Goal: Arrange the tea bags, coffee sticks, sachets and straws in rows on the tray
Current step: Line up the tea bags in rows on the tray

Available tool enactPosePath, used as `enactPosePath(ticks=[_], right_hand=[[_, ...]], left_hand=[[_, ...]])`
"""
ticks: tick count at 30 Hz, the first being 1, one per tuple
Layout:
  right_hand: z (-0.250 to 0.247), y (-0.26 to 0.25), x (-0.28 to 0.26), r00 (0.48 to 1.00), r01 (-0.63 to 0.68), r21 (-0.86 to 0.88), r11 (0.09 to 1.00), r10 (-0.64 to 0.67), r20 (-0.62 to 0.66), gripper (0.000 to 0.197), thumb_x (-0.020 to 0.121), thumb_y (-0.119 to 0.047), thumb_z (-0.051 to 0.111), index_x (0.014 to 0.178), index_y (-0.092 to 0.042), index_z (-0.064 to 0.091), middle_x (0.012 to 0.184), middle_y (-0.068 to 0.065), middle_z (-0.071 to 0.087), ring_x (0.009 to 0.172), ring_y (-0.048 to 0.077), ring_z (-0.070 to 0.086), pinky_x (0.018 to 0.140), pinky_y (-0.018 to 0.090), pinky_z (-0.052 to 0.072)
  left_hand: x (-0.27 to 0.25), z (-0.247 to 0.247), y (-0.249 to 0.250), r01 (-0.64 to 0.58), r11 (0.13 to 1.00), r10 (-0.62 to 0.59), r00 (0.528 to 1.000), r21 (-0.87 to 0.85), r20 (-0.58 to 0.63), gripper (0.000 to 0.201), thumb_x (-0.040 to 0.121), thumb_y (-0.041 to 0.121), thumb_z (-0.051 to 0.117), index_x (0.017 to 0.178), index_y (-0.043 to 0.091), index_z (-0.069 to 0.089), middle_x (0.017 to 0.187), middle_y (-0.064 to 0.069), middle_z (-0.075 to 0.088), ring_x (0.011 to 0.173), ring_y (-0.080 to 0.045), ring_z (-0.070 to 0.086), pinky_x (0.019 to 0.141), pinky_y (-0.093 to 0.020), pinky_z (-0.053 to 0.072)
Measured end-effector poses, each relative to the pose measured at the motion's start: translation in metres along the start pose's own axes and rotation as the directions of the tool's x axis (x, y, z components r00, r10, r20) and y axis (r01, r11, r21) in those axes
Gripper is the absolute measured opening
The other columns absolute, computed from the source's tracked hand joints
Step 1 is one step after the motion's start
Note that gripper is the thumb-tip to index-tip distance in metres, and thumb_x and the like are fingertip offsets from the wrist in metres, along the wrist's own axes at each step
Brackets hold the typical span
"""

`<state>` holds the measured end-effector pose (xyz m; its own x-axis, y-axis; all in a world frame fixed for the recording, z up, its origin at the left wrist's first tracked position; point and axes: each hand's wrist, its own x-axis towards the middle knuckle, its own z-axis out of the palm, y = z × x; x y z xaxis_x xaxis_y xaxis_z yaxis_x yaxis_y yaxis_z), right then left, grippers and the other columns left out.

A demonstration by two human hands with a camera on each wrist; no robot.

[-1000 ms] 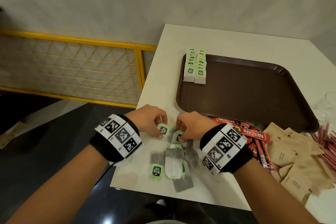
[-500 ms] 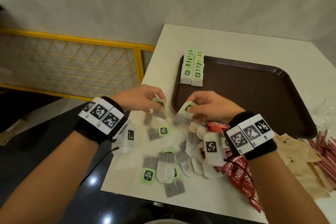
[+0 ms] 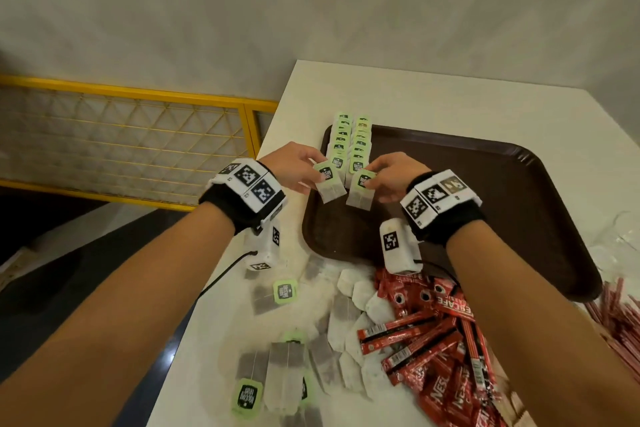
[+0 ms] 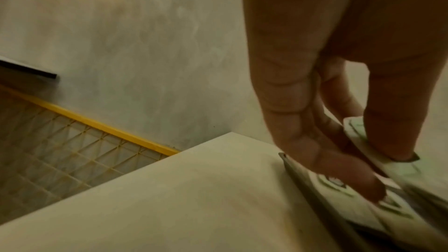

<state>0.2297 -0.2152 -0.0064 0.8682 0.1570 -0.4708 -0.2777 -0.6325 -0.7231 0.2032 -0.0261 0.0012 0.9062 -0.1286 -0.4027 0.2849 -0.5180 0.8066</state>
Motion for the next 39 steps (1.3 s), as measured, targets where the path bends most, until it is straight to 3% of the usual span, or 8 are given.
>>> enactPosePath(ticks=[2,5,10,14,19,23,26,39], right_hand=[[-0.001,-0.004,0.011,0.999,-0.013,-0.022,1.000,0.013,-0.029,0.028,0.084,-0.003,0.066,0.111,-0.005,0.060,0.110,0.019,0.065,0.090,0.028,0.063,0.091,0.045,0.052],[-0.001,-0.005,0.023,0.999,-0.022,-0.005,1.000,0.021,-0.027,0.020,0.081,-0.001,0.069,0.099,-0.004,0.061,0.108,0.019,0.066,0.099,0.032,0.066,0.089,0.044,0.054],[-0.001,-0.002,0.037,0.997,-0.024,-0.007,1.000,0.023,-0.073,0.017,0.076,-0.003,0.074,0.084,-0.008,0.060,0.105,0.017,0.068,0.094,0.029,0.068,0.085,0.042,0.055],[0.002,0.002,0.039,0.995,-0.027,-0.024,0.999,0.024,-0.098,0.025,0.077,-0.006,0.074,0.097,-0.006,0.060,0.106,0.013,0.066,0.094,0.026,0.068,0.082,0.039,0.057],[0.003,0.005,0.033,0.990,-0.020,-0.013,1.000,0.018,-0.142,0.034,0.078,-0.016,0.075,0.096,-0.011,0.048,0.091,0.003,0.057,0.080,0.021,0.064,0.071,0.033,0.057],[0.000,0.005,0.030,0.998,-0.061,-0.091,0.994,0.057,-0.038,0.034,0.071,-0.020,0.081,0.087,-0.008,0.054,0.081,0.008,0.063,0.085,0.025,0.068,0.081,0.043,0.057],[0.003,0.006,0.032,0.997,-0.075,-0.176,0.982,0.075,-0.008,0.036,0.069,-0.019,0.082,0.096,-0.002,0.066,0.093,0.012,0.071,0.092,0.026,0.069,0.084,0.044,0.056],[0.006,0.004,0.036,0.997,-0.071,-0.198,0.978,0.063,-0.048,0.040,0.069,-0.012,0.080,0.102,-0.001,0.060,0.104,0.017,0.068,0.097,0.030,0.066,0.086,0.046,0.054]], left_hand=[[0.016,0.001,0.004,-0.012,0.992,0.016,1.000,0.126,-0.027,0.029,0.087,0.008,0.063,0.116,0.011,0.058,0.092,-0.002,0.062,0.080,-0.012,0.058,0.070,-0.022,0.049],[0.034,0.002,0.011,-0.025,0.941,0.050,0.997,0.338,-0.064,0.036,0.084,0.013,0.067,0.119,0.010,0.059,0.101,-0.004,0.058,0.088,-0.017,0.056,0.079,-0.030,0.049],[0.050,0.006,0.017,-0.045,0.835,0.108,0.991,0.548,-0.082,0.033,0.078,0.014,0.074,0.111,0.009,0.066,0.104,-0.006,0.062,0.089,-0.017,0.055,0.074,-0.024,0.038],[0.056,0.013,0.013,-0.076,0.832,0.163,0.980,0.549,-0.111,0.040,0.074,0.011,0.077,0.111,0.008,0.063,0.111,-0.010,0.062,0.102,-0.024,0.058,0.082,-0.027,0.042],[0.053,0.014,0.004,-0.131,0.841,0.255,0.952,0.526,-0.171,0.041,0.072,0.021,0.080,0.108,0.011,0.062,0.100,-0.007,0.058,0.082,-0.015,0.050,0.077,-0.026,0.043],[0.045,0.014,-0.002,-0.146,0.839,0.250,0.959,0.524,-0.134,0.045,0.071,0.026,0.080,0.109,0.013,0.060,0.104,-0.003,0.054,0.085,-0.013,0.049,0.075,-0.023,0.037],[0.042,0.015,-0.004,-0.147,0.815,0.229,0.970,0.561,-0.079,0.050,0.069,0.024,0.082,0.112,0.015,0.058,0.110,-0.006,0.052,0.085,-0.015,0.049,0.077,-0.025,0.039],[0.041,0.018,-0.008,-0.146,0.757,0.222,0.974,0.638,-0.041,0.051,0.071,0.020,0.080,0.115,0.013,0.056,0.118,-0.010,0.050,0.100,-0.022,0.051,0.085,-0.029,0.039]])
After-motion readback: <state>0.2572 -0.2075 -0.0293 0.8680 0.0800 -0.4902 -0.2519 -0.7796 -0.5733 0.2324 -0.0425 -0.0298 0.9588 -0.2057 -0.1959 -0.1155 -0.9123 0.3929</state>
